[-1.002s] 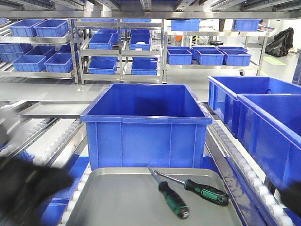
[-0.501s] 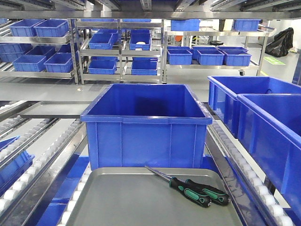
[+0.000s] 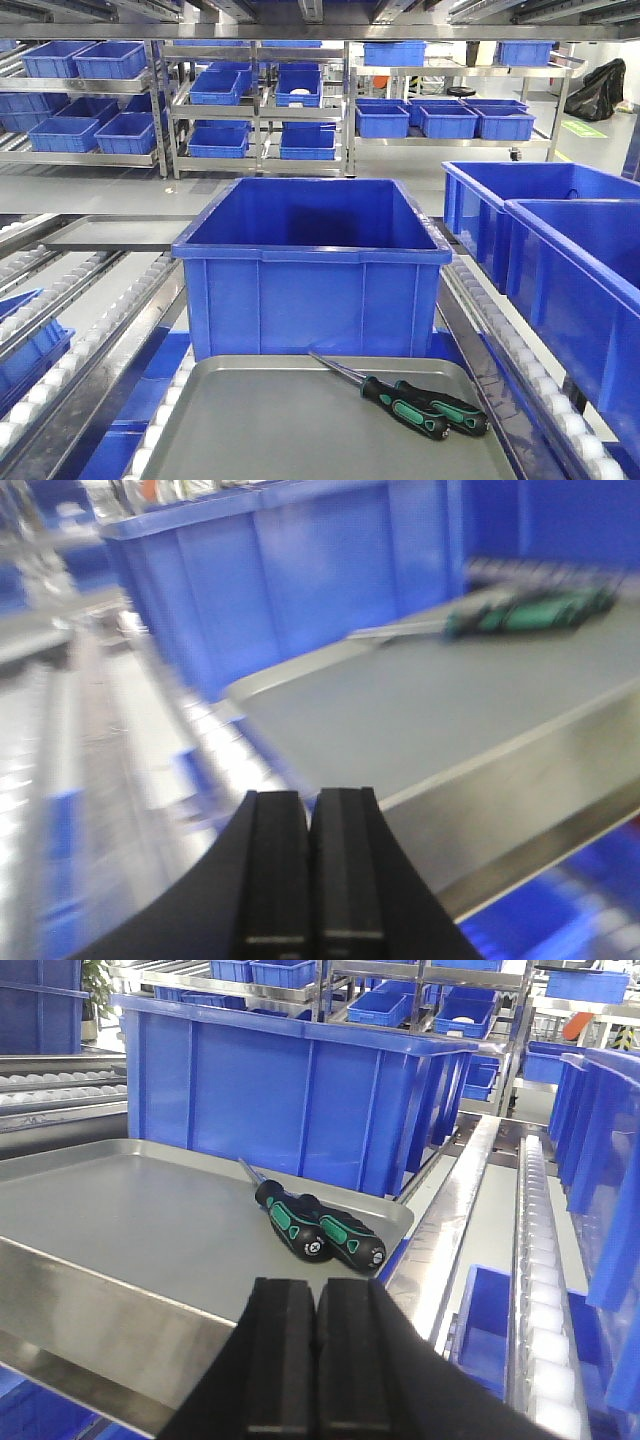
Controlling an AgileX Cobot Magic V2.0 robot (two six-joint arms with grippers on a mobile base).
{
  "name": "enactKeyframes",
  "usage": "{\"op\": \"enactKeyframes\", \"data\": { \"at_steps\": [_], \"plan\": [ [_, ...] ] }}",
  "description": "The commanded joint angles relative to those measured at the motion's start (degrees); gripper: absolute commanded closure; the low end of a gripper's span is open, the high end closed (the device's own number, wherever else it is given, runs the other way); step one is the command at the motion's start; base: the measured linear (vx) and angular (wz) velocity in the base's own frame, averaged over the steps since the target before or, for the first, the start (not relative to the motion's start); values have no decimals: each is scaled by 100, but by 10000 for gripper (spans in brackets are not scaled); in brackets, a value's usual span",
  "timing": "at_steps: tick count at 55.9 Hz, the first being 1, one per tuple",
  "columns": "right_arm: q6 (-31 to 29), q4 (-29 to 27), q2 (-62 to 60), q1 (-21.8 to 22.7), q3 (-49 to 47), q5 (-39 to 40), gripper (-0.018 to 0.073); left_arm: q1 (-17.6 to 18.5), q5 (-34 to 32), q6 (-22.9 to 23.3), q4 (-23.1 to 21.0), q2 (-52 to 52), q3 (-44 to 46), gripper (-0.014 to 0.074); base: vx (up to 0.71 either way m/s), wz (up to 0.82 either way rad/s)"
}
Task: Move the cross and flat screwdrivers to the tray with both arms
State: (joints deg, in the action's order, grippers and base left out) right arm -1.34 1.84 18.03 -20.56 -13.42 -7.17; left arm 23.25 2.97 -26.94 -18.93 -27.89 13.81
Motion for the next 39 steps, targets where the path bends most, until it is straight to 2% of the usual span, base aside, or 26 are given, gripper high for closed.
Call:
{"op": "enactKeyframes", "data": {
  "at_steps": [1, 8, 14, 16, 20, 39],
  "plan": [
    [7, 44, 37, 17, -174, 466, 567, -457, -500, 564, 444, 487, -247, 596, 0, 1],
    [7, 44, 37, 17, -174, 466, 567, -1397, -408, 1540, 929, 1528, -958, 596, 0, 0],
    [7, 44, 37, 17, -174, 466, 567, -1817, -223, 2038, 1047, 2345, -1423, 596, 0, 0],
    [7, 44, 37, 17, -174, 466, 567, -1878, 152, 2038, 1183, 2568, -1386, 596, 0, 0],
    [7, 44, 37, 17, -174, 466, 567, -1927, 331, 2031, 1344, 2983, -1391, 596, 0, 0],
    [7, 44, 36, 17, -174, 451, 567, -1921, 385, 2072, 1409, 2871, -1391, 596, 0, 0]
  ]
}}
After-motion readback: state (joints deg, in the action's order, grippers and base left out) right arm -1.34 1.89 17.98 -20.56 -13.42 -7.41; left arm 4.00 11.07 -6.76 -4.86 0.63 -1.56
